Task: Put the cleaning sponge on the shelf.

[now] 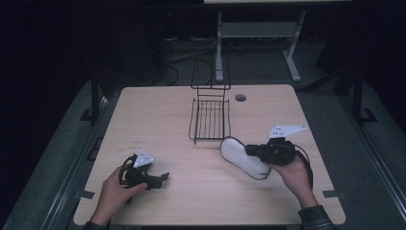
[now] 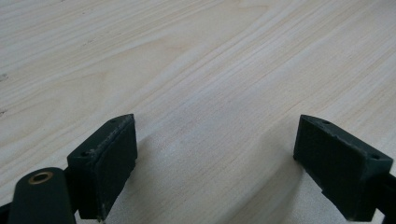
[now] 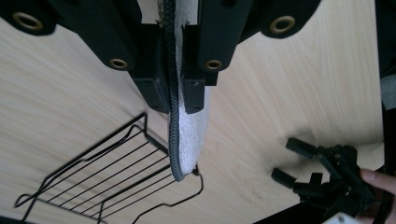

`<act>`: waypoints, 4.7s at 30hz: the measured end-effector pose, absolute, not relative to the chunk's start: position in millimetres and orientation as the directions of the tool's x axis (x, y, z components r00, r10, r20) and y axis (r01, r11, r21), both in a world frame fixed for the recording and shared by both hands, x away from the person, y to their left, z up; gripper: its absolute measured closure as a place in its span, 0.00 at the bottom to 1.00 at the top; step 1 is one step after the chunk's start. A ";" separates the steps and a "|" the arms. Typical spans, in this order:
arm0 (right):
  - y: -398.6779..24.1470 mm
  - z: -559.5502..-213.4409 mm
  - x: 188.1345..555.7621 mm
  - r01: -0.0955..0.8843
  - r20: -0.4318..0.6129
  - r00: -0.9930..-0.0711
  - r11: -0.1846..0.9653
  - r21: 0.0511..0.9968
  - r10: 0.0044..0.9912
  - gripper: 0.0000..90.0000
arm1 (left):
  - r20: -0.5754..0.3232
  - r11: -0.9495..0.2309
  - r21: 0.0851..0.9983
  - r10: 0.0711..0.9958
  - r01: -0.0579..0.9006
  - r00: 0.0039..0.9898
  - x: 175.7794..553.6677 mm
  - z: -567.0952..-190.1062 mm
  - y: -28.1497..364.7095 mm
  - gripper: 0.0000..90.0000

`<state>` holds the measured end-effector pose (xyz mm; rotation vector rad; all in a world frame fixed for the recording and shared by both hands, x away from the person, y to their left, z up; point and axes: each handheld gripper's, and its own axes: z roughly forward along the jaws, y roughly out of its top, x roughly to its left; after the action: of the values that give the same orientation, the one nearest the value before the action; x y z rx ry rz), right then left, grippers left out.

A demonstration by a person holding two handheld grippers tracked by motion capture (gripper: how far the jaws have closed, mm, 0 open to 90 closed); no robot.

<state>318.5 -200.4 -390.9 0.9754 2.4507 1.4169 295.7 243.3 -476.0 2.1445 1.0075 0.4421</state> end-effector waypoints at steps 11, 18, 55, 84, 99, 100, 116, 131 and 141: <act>-203.4 -375.8 331.4 0.444 0.173 -0.766 0.314 0.839 0.620 0.91 | 0.007 -0.441 0.728 0.771 0.525 0.637 295.8 -475.9 243.4 0.14; -202.6 -367.2 341.5 0.432 0.167 -0.758 0.294 0.852 0.630 0.91 | 0.007 -0.442 0.726 0.771 0.527 0.637 295.7 -475.7 243.4 0.14; -163.9 -347.0 412.4 0.433 0.189 -0.732 0.233 0.871 0.654 0.91 | 0.008 -0.445 0.724 0.770 0.528 0.638 295.6 -475.5 243.6 0.14; -111.1 -369.7 476.7 0.507 0.246 -0.713 0.240 0.828 0.656 0.91 | 0.009 -0.446 0.724 0.769 0.527 0.639 295.8 -475.6 243.7 0.14; -100.3 -391.9 491.8 0.552 0.253 -0.682 0.257 0.793 0.686 0.89 | 0.010 -0.450 0.722 0.767 0.526 0.641 295.8 -475.5 243.9 0.14; -100.8 -392.7 492.5 0.550 0.245 -0.681 0.261 0.794 0.690 0.89 | 0.011 -0.450 0.722 0.767 0.526 0.641 295.8 -475.5 243.9 0.14; -108.1 -406.5 502.6 0.553 0.186 -0.625 0.262 0.791 0.758 0.82 | 0.010 -0.451 0.721 0.767 0.527 0.642 295.8 -475.3 244.0 0.14; -111.0 -422.8 507.1 0.581 0.159 -0.606 0.297 0.758 0.779 0.78 | 0.011 -0.450 0.721 0.767 0.527 0.641 295.7 -475.4 243.9 0.14; -114.3 -417.3 502.0 0.566 0.162 -0.618 0.292 0.770 0.770 0.86 | 0.010 -0.449 0.721 0.768 0.527 0.640 295.7 -475.4 243.8 0.14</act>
<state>502.0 -114.3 -417.3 1.2276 2.3216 1.2296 295.7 243.8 -475.4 2.1568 1.0042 0.4410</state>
